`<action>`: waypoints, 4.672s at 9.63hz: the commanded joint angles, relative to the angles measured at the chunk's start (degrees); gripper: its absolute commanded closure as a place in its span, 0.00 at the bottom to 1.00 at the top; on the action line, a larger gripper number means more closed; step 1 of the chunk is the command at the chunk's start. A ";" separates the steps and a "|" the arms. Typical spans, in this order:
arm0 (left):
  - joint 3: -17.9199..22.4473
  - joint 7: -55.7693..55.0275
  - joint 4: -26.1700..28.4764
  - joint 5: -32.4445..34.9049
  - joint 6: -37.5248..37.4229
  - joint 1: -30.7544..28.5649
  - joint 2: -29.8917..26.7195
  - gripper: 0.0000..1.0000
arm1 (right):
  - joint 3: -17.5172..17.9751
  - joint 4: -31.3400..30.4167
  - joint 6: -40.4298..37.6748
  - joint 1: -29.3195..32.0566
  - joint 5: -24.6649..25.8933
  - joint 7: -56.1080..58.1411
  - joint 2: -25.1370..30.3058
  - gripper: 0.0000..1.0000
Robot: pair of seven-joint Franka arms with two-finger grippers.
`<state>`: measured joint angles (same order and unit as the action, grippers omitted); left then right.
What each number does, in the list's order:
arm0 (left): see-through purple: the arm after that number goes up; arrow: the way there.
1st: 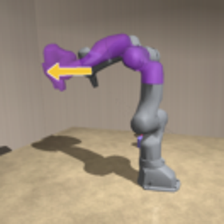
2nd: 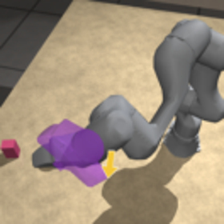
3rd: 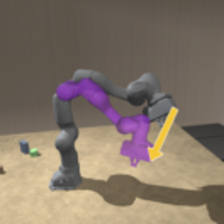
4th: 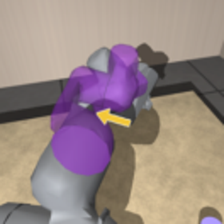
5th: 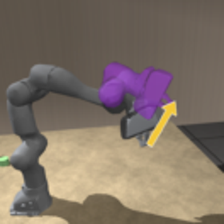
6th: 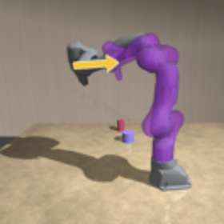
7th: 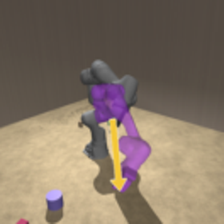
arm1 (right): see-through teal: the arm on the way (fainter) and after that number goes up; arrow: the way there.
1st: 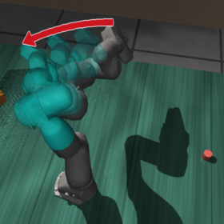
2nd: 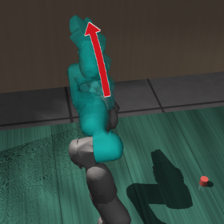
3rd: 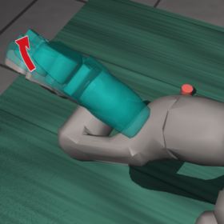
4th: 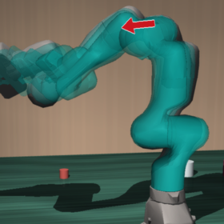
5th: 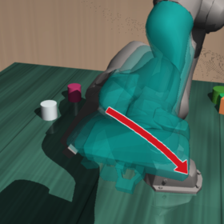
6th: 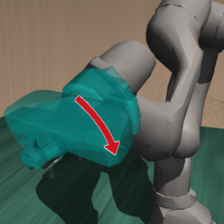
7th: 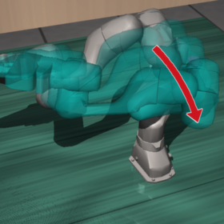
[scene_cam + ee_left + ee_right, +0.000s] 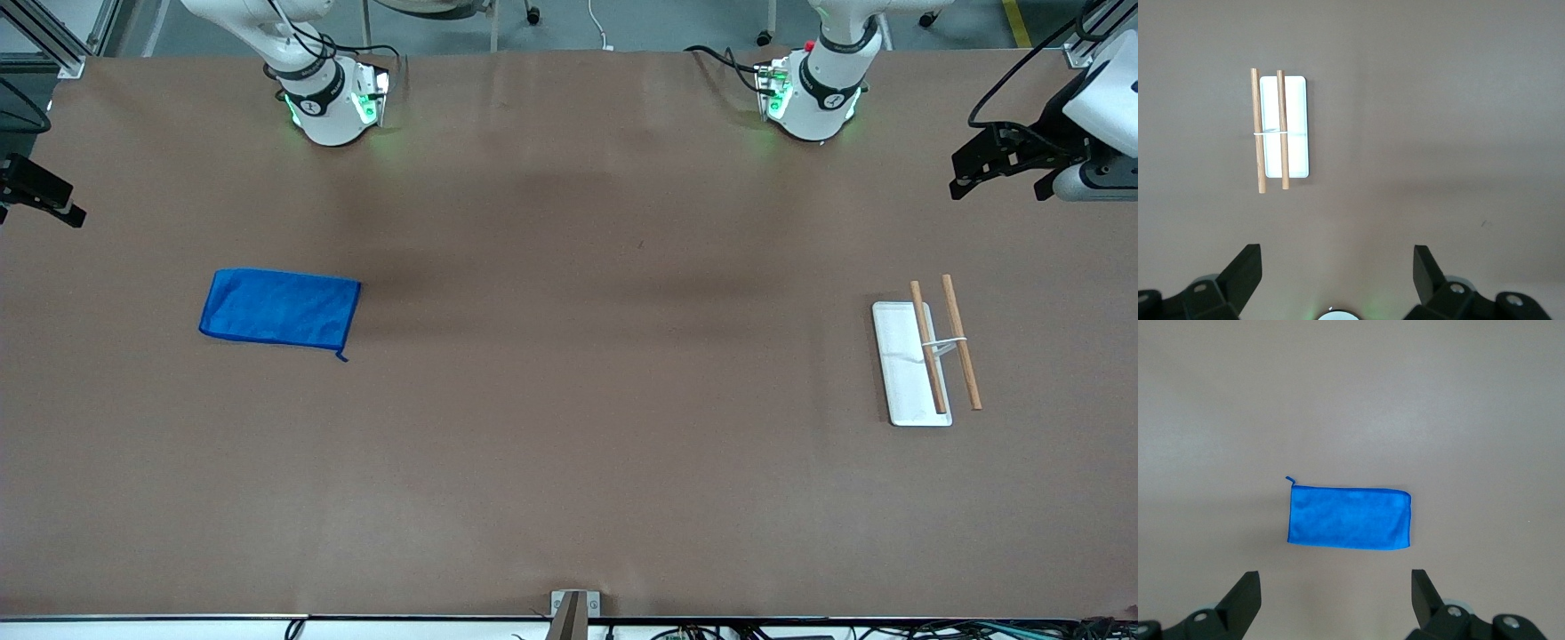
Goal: Right arm passes towel to left arm to hang
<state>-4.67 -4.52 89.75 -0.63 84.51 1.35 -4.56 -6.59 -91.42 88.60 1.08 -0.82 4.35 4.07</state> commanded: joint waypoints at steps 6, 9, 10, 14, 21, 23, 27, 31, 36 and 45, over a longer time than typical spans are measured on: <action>-0.17 -0.67 -0.10 0.98 -1.28 0.06 1.31 0.00 | 0.18 -2.01 0.96 0.51 0.73 0.74 0.59 0.05; -0.17 -0.49 -0.10 0.98 -1.01 -0.03 1.58 0.00 | 0.18 -9.44 6.55 2.16 1.26 0.83 0.76 0.04; -0.16 -0.40 -0.10 0.98 -1.01 -0.03 1.66 0.00 | 0.18 -13.14 10.06 4.00 1.26 1.62 0.68 0.04; -0.25 -0.40 -0.10 0.98 -0.31 0.15 2.63 0.00 | 0.09 -32.46 31.48 4.90 1.34 2.94 0.24 0.04; -0.25 -0.40 -0.18 0.80 -0.05 0.15 2.98 0.00 | 0.09 -38.57 52.52 4.99 1.43 3.03 -16.79 0.04; -0.25 -0.40 -0.18 0.80 0.04 0.15 2.98 0.00 | 0.26 -39.27 55.35 4.72 1.43 3.03 -20.05 0.05; -0.25 0.30 -0.10 0.71 0.04 0.06 2.98 0.00 | 0.70 -43.22 59.40 2.53 0.64 2.77 -21.56 0.06; -0.25 0.47 -0.18 0.71 0.04 -0.03 2.98 0.00 | 0.79 -44.46 59.58 1.30 0.46 2.68 -23.13 0.11; -0.25 0.56 -0.18 0.54 0.04 -0.03 3.07 0.00 | 1.67 -44.46 59.58 1.47 0.38 2.68 -24.90 0.25; -0.17 0.74 -0.18 0.71 0.13 -0.03 2.98 0.00 | 1.67 -43.06 57.57 1.74 0.38 2.33 -22.71 1.00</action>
<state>-4.72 -4.45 89.14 -0.62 84.33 1.43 -2.66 -5.37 -134.75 147.37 2.35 -0.42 7.18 -20.16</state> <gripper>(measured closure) 0.000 0.859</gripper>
